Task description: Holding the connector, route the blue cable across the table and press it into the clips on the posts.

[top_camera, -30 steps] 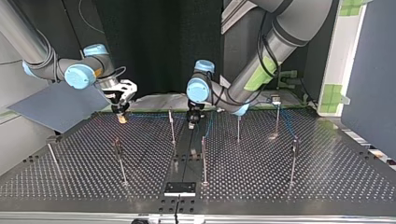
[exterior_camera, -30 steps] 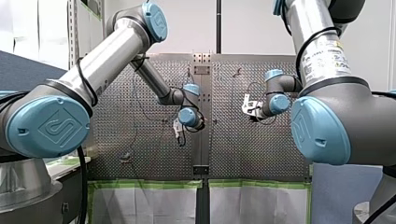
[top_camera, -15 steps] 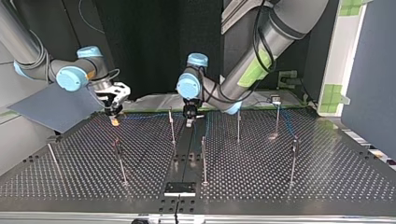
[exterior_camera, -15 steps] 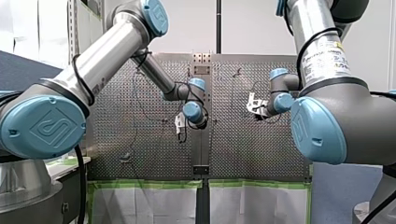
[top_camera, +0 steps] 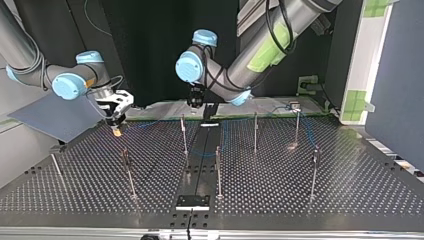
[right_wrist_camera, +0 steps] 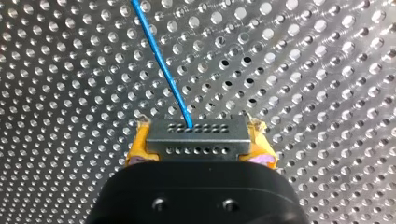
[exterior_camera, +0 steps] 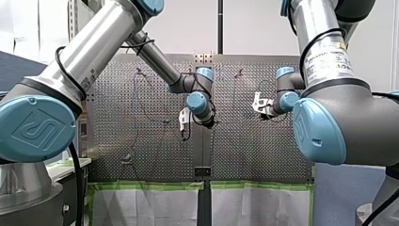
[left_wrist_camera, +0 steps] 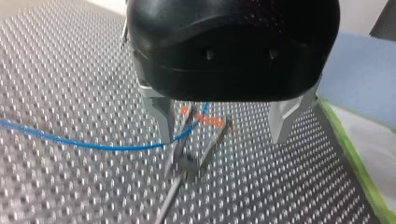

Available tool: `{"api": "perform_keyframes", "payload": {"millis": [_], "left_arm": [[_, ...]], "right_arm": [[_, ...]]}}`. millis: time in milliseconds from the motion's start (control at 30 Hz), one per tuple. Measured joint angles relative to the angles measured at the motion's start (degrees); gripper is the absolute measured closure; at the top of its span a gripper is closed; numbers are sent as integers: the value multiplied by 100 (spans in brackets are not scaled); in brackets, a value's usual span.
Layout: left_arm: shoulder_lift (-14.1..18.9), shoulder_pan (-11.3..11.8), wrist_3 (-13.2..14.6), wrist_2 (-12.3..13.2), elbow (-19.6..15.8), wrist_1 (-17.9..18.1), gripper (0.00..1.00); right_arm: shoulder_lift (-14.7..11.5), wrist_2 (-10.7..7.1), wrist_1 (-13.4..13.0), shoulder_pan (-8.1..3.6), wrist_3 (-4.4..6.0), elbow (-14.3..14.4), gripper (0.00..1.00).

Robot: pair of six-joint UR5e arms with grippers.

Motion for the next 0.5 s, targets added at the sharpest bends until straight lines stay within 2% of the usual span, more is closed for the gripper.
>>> {"api": "perform_keyframes", "payload": {"millis": [200, 367, 500], "left_arm": [[171, -313, -82, -47, -110, 166, 0], [123, -553, -282, -184, 61, 387, 0], [-39, -751, -456, -260, 254, 375, 0]], "right_arm": [[-131, -24, 7, -39, 25, -1, 100], [-219, -73, 8, -78, 46, 1, 100], [-226, -81, 8, -89, 57, 2, 100]]}}
